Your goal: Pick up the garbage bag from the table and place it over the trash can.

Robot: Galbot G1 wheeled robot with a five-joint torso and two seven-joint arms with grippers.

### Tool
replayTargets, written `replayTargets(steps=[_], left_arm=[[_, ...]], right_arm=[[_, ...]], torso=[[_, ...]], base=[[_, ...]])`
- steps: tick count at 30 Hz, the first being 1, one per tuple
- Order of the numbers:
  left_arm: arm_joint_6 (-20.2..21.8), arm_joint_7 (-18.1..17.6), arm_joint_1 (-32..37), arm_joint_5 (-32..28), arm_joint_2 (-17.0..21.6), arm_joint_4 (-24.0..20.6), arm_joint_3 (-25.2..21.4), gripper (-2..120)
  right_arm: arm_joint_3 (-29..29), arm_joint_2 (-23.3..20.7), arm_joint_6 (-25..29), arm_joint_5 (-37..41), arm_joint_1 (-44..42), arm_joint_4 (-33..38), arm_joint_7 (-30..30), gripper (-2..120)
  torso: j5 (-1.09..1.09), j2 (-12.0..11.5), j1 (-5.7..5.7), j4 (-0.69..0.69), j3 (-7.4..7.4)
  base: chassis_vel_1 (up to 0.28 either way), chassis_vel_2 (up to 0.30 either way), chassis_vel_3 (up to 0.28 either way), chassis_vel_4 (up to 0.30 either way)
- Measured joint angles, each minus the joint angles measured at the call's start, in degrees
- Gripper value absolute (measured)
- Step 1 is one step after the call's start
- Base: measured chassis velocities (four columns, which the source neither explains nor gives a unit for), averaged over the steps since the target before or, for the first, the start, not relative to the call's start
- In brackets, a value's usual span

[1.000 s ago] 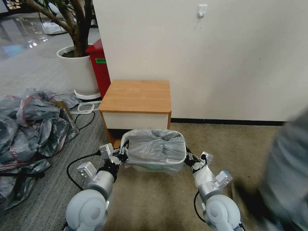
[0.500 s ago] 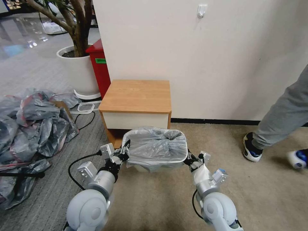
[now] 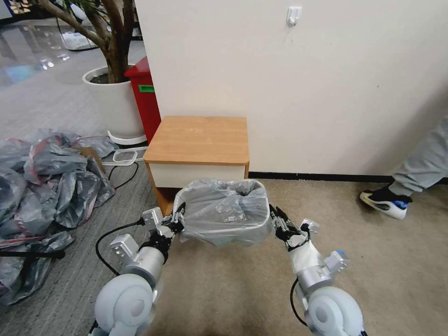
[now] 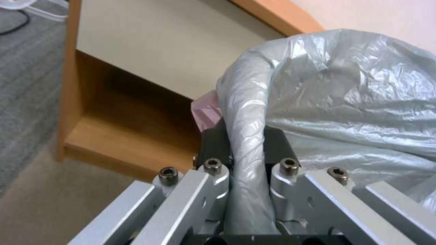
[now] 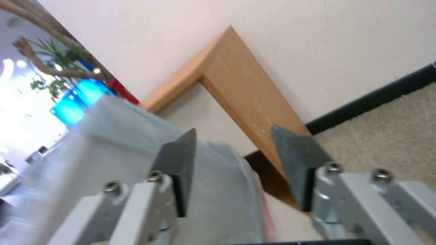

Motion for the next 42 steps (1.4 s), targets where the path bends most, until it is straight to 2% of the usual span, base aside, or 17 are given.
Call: replayTargets(steps=[5, 6, 7, 8, 11, 14, 16, 18, 19, 21, 23, 25, 27, 29, 35, 39, 42], left_arm=[[0.0, 0.2, -0.4, 5.1, 1.0, 0.7, 0.5, 7], [0.0, 0.2, -0.4, 5.4, 1.0, 0.7, 0.5, 7], [0.5, 0.2, -0.5, 8.4, 1.3, 0.7, 0.8, 7], [0.5, 0.2, -0.5, 8.4, 1.3, 0.7, 0.8, 7], [1.5, 1.7, -0.4, 15.0, 1.9, 0.9, 1.3, 7], [1.9, 2.6, -0.2, 17.8, 2.1, 0.9, 1.6, 7], [2.6, 3.1, 0.1, 20.4, 2.3, 0.8, 1.9, 7], [2.7, 3.3, 0.1, 21.1, 2.3, 0.7, 2.0, 7], [2.8, 3.6, 0.3, 23.0, 2.4, 0.7, 2.1, 7], [3.0, 3.9, 0.5, 24.7, 2.6, 0.4, 2.2, 7], [3.0, 4.0, 0.5, 24.9, 2.7, 0.4, 2.2, 7], [3.0, 4.4, 0.4, 26.0, 2.9, 0.3, 2.3, 7], [3.0, 4.5, 0.4, 26.4, 2.9, 0.3, 2.4, 7], [2.9, 5.1, 0.2, 27.4, 2.9, 0.3, 2.5, 7], [2.6, 5.9, 0.0, 28.2, 3.1, -0.1, 2.9, 7], [1.1, 7.4, 0.4, 30.5, 3.1, -0.2, 3.3, 7], [1.0, 7.7, 0.7, 30.8, 3.1, -0.6, 3.6, 7]], right_arm=[[1.6, -0.7, -0.3, 0.9, 1.1, 5.5, -0.3, 68], [1.6, -0.7, -0.5, 0.9, 1.3, 5.8, -0.4, 68], [1.8, -1.0, -1.5, 0.4, 2.6, 7.9, -0.5, 76], [1.8, -1.0, -1.5, 0.4, 2.6, 7.9, -0.5, 76], [0.8, -1.4, -5.1, -4.2, 4.3, 11.6, -3.9, 89], [-0.2, -2.4, -9.0, -8.1, 5.2, 12.9, -6.9, 94], [-2.2, -5.3, -14.6, -11.6, 6.9, 13.4, -9.1, 85], [-2.6, -6.0, -16.0, -12.7, 7.4, 13.4, -9.9, 84], [-3.9, -8.2, -18.9, -17.0, 9.4, 12.5, -13.0, 75], [-7.3, -11.6, -20.3, -24.5, 13.1, 10.6, -16.7, 67], [-8.1, -12.2, -20.5, -25.5, 13.9, 10.4, -17.0, 65], [-13.0, -14.7, -22.6, -28.4, 18.8, 9.1, -18.7, 54], [-14.3, -15.2, -23.4, -29.1, 20.3, 8.5, -19.8, 50], [-18.1, -15.9, -25.4, -31.2, 24.7, 5.8, -22.7, 40], [-21.9, -16.6, -29.3, -32.9, 28.6, 3.2, -23.1, 22], [-23.1, -16.3, -33.7, -33.0, 30.9, 2.1, -22.7, 3], [-23.9, -15.9, -35.1, -33.0, 32.0, 1.6, -22.4, 0]], torso=[[0.00, 0.0, 0.00, 0.00, 0.00], [0.00, 0.0, 0.00, 0.00, 0.00], [0.00, 0.0, 0.00, 0.00, 0.00], [0.00, 0.0, 0.00, 0.00, 0.00], [0.00, 0.0, 0.00, 0.01, 0.00], [0.00, 0.0, 0.00, 0.00, 0.00], [0.00, 0.0, -0.01, 0.00, 0.00], [0.00, 0.0, 0.00, 0.00, 0.00], [0.00, 0.0, 0.00, 0.00, 0.00], [0.01, 0.0, 0.00, 0.00, 0.00], [0.01, 0.0, 0.00, 0.00, 0.00], [0.00, 0.0, 0.00, 0.01, 0.00], [0.00, 0.0, 0.00, 0.00, 0.00], [0.00, 0.0, 0.00, 0.01, 0.00], [0.00, 0.0, 0.00, 0.00, 0.00], [0.00, 0.0, 0.00, -0.01, 0.00], [0.00, 0.0, 0.00, 0.00, 0.00]], base=[[0.000, 0.000, 0.000, 0.000], [0.000, 0.000, 0.000, 0.000], [0.000, 0.000, 0.000, 0.000], [0.000, 0.000, 0.000, 0.000], [0.000, 0.000, 0.000, 0.000], [0.000, 0.000, 0.000, 0.000], [0.000, 0.000, 0.000, 0.000], [0.000, 0.000, 0.000, 0.000], [0.000, 0.000, 0.000, 0.000], [0.000, 0.000, 0.000, 0.000], [0.000, 0.000, 0.000, 0.000], [0.000, 0.000, 0.000, 0.000], [0.000, 0.000, 0.000, 0.000], [0.000, 0.000, 0.000, 0.000], [0.000, 0.000, 0.000, 0.000], [0.000, 0.000, 0.000, 0.000], [0.000, 0.000, 0.000, 0.000]])
